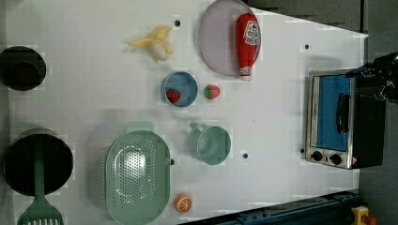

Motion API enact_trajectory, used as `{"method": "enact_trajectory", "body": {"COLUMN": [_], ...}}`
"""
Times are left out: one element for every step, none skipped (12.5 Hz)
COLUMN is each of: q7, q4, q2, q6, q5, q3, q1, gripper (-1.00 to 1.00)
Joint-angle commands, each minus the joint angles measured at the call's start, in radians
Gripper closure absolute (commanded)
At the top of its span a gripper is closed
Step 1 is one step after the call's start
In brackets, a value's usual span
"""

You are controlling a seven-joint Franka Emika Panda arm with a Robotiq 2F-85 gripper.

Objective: Pick ketchup from plate and place it on table.

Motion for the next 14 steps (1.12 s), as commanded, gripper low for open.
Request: {"method": "enact_trajectory", "body": {"q7": [0.085, 0.084, 0.079, 0.073, 0.069, 0.060, 0.053, 0.045, 0.042, 0.042, 0.042, 0.042, 0.041, 0.039], "q4": [-0.097, -0.097, -0.097, -0.097, -0.097, -0.097, -0.096, -0.095, -0.093, -0.091, -0.091, -0.090, -0.090, -0.090], "q2": [-0.177, -0.174, -0.165, -0.153, -0.137, -0.117, -0.094, -0.069, -0.042, -0.015, 0.011, 0.037, 0.063, 0.088], "q6": [-0.125, -0.120, -0.109, -0.092, -0.076, -0.061, -0.050, -0.041, -0.028, -0.012, 0.011, 0.035, 0.060, 0.087], "q5": [0.000, 0.000, 0.000, 0.000, 0.000, 0.000, 0.000, 0.000, 0.000, 0.000, 0.000, 0.000, 0.000, 0.000], "q3": [0.068, 0.068, 0.069, 0.071, 0.072, 0.073, 0.074, 0.076, 0.080, 0.084, 0.088, 0.091, 0.095, 0.098], "q1": [-0.072, -0.071, -0.070, -0.069, -0.067, -0.066, -0.065, -0.064, -0.064, -0.063, -0.062, -0.061, -0.061, -0.059], "gripper": [-0.58, -0.80, -1.00, -1.00, -1.00, -1.00, -1.00, -1.00, -1.00, -1.00, -1.00, -1.00, -1.00, -1.00]}}
